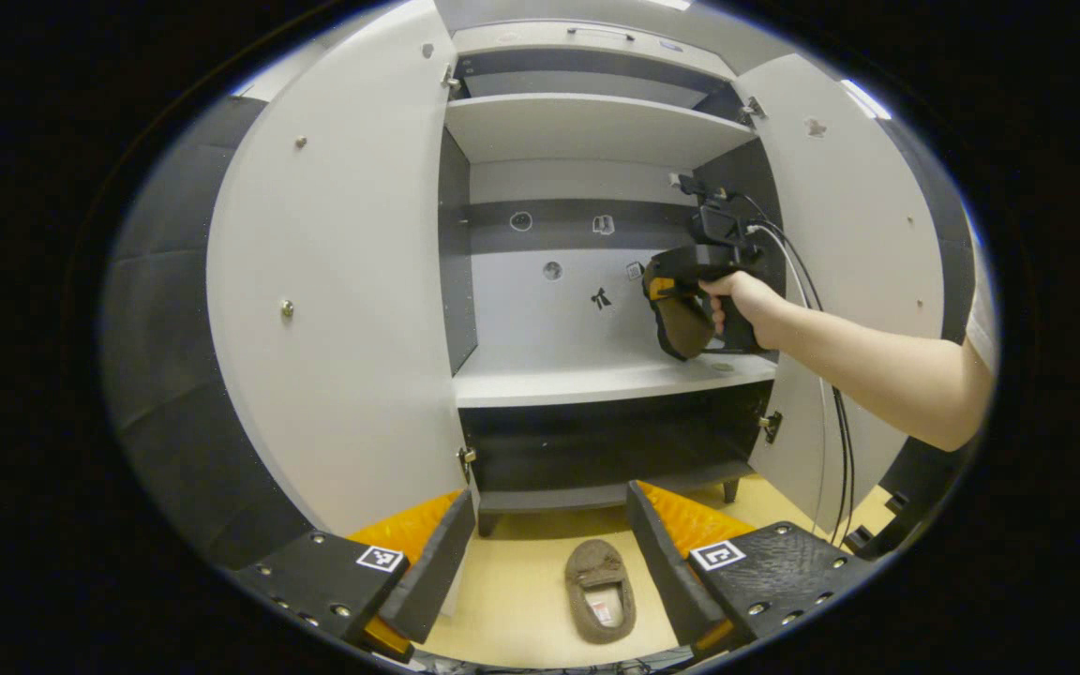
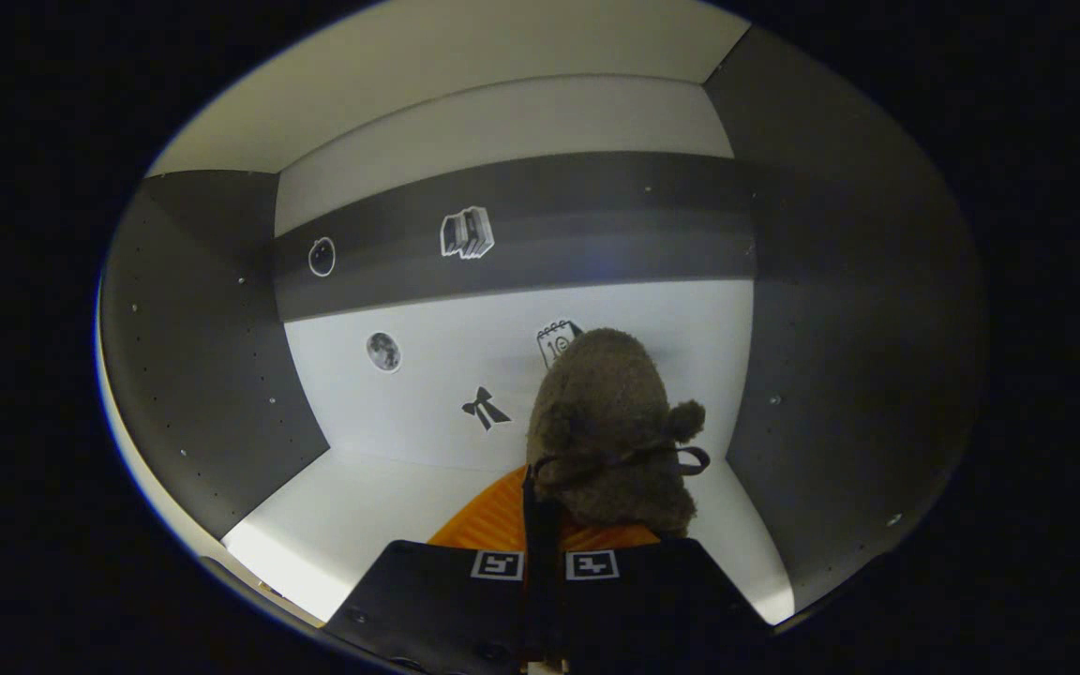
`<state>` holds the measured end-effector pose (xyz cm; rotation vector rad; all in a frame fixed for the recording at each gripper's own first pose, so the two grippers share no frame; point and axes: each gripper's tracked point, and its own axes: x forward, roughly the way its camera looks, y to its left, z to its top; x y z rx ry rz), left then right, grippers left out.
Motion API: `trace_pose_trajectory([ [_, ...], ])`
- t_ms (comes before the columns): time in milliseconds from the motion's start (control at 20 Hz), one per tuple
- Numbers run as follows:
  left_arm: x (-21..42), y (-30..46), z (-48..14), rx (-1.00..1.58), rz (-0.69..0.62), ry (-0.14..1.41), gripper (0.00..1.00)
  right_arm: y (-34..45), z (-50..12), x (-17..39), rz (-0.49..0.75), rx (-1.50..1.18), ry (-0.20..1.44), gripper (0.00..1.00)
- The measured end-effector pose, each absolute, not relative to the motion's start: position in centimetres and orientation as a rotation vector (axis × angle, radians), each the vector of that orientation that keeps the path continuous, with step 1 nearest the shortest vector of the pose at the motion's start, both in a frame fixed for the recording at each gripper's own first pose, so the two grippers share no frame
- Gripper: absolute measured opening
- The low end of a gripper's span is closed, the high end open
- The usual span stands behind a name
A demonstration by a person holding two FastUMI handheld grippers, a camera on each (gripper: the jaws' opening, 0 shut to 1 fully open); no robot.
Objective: Grab one shoe with the right hand and put it into the shoe cabinet, grab the other shoe with the left hand and put it into the shoe cabinet; then close the right door with the right hand and the left door with the left hand.
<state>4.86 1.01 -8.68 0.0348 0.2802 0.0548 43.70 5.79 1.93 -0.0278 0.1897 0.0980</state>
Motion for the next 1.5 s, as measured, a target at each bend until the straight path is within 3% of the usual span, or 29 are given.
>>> trace_pose_trajectory([
  [200, 5.4, 0.8, -8.5, 0.041, 0.065, 0.277, 0.94, 5.7, 1.0, 44.5, 0.081, -0.037, 0.205, 0.09],
  [400, 5.5, 0.1, -8.6, 0.023, 0.052, 0.270, 0.94, 6.1, -1.2, 44.5, 0.118, -0.017, 0.310, 0.25],
  [450, 5.5, 0.1, -8.6, 0.025, 0.052, 0.269, 0.94, 6.3, -1.3, 44.2, 0.126, -0.008, 0.325, 0.47],
  [500, 5.5, 0.0, -8.6, 0.029, 0.051, 0.270, 0.94, 6.4, -1.2, 43.8, 0.132, -0.008, 0.330, 0.48],
  [650, 5.7, -0.2, -8.9, 0.029, 0.049, 0.272, 0.94, 6.7, -1.0, 42.1, 0.157, -0.004, 0.370, 0.81],
  [700, 5.8, -0.3, -9.0, 0.025, 0.050, 0.273, 0.94, 6.6, -0.8, 41.4, 0.160, -0.007, 0.384, 0.82],
  [750, 5.9, -0.4, -9.0, 0.020, 0.050, 0.270, 0.94, 6.8, -0.4, 40.9, 0.171, -0.001, 0.388, 0.90],
  [800, 6.0, -0.6, -8.9, 0.020, 0.048, 0.267, 0.94, 6.9, 0.2, 40.1, 0.178, 0.005, 0.391, 0.92],
  [850, 6.1, -0.6, -8.9, 0.027, 0.052, 0.262, 0.94, 6.9, 0.9, 39.4, 0.182, 0.009, 0.381, 0.99],
  [950, 6.3, -0.2, -8.9, 0.051, 0.067, 0.258, 0.94, 7.0, 2.5, 37.7, 0.188, 0.009, 0.347, 0.92],
  [1000, 6.3, 0.1, -9.0, 0.058, 0.070, 0.258, 0.94, 6.9, 3.4, 36.5, 0.188, -0.002, 0.327, 0.92],
  [1050, 6.3, 0.3, -9.1, 0.061, 0.071, 0.261, 0.94, 6.8, 4.1, 35.4, 0.184, -0.014, 0.307, 0.98],
  [1500, 6.8, 0.6, -16.1, 0.050, -0.057, 0.399, 0.94, 7.2, 4.5, 23.4, 0.170, -0.007, 0.215, 0.96],
])
